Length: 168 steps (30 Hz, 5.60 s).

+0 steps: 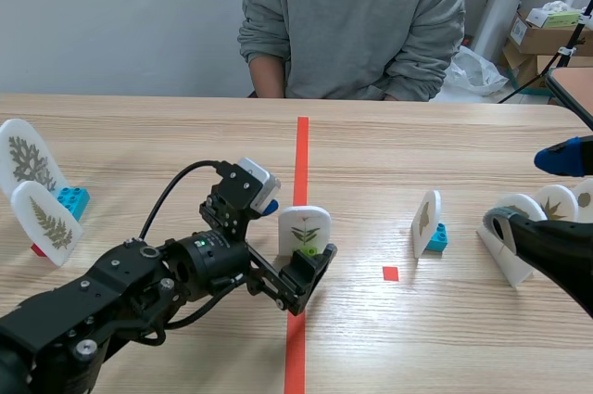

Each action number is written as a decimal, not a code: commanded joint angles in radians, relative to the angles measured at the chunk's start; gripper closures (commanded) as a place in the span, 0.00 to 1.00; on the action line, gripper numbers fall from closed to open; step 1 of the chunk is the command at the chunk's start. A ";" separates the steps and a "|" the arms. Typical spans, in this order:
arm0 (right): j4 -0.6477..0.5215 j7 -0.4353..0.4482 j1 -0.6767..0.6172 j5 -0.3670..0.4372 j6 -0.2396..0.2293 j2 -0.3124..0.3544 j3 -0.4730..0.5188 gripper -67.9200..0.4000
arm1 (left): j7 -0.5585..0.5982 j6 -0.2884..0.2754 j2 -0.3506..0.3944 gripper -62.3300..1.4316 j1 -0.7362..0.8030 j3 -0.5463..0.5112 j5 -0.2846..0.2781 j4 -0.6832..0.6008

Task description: Do the leaf sorting experiment

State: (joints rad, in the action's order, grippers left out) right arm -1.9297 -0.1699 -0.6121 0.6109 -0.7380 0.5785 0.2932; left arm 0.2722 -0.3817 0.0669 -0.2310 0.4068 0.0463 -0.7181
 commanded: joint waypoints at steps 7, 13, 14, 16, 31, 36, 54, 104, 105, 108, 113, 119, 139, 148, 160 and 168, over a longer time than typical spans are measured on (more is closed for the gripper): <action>-0.001 0.011 0.011 0.010 -0.008 0.008 0.003 0.25 | 0.032 -0.005 -0.005 0.05 -0.030 0.045 -0.007 0.011; -0.001 0.010 0.011 0.010 -0.008 0.008 0.003 0.25 | 0.036 -0.005 -0.005 0.56 -0.030 0.045 -0.008 0.011; -0.001 0.010 0.011 0.010 -0.008 0.008 0.003 0.25 | 0.037 -0.005 -0.005 0.61 -0.030 0.045 -0.008 0.011; -0.001 0.010 0.011 0.010 -0.008 0.008 0.003 0.25 | 0.039 -0.005 -0.005 0.68 -0.030 0.045 -0.008 0.011; -0.001 0.011 0.011 0.003 -0.008 0.008 0.003 0.25 | 0.046 -0.005 -0.005 0.91 -0.030 0.045 -0.008 0.011; -0.001 0.010 0.011 0.003 -0.008 0.008 0.003 0.25 | 0.041 -0.005 0.000 0.91 -0.015 0.037 -0.008 -0.018; -0.001 0.010 0.011 0.002 -0.008 0.008 0.003 0.25 | -0.064 -0.005 0.003 0.91 0.265 -0.254 -0.083 -0.438; -0.001 0.011 0.016 0.002 -0.008 0.008 0.003 0.25 | -0.179 0.335 0.067 0.48 0.280 -0.587 -0.208 -0.309; -0.001 0.011 0.016 0.002 -0.008 0.008 0.003 0.25 | -0.179 0.335 0.067 0.43 0.280 -0.587 -0.208 -0.309; -0.001 0.011 0.016 0.002 -0.008 0.008 0.003 0.25 | -0.179 0.335 0.067 0.27 0.280 -0.586 -0.208 -0.309; -0.001 0.011 0.016 0.002 -0.008 0.008 0.003 0.25 | -0.181 0.334 0.068 0.22 0.281 -0.585 -0.208 -0.314; -0.001 0.011 0.017 0.002 -0.008 0.008 0.003 0.25 | -0.208 0.321 0.076 0.22 0.319 -0.585 -0.208 -0.413; -0.001 0.008 0.016 0.002 -0.008 0.008 0.003 0.25 | -0.244 0.054 0.226 0.22 0.584 -0.575 -0.351 -0.895; -0.001 -0.005 0.016 0.002 -0.008 0.008 0.003 0.25 | -0.243 -0.081 0.321 0.22 0.703 -0.575 -0.403 -1.024; 0.009 -0.009 0.010 -0.005 -0.008 0.009 0.003 0.25 | -0.244 -0.157 0.414 0.22 0.853 -0.576 -0.432 -1.167; 0.070 -0.006 0.008 -0.004 -0.008 0.009 0.003 0.25 | -0.243 -0.196 0.436 0.22 0.882 -0.576 -0.433 -1.176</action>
State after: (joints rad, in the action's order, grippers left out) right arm -1.8565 -0.1856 -0.6102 0.5983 -0.7380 0.5785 0.2932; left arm 0.0151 -0.5762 0.5007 0.6514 -0.1696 -0.3756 -1.8851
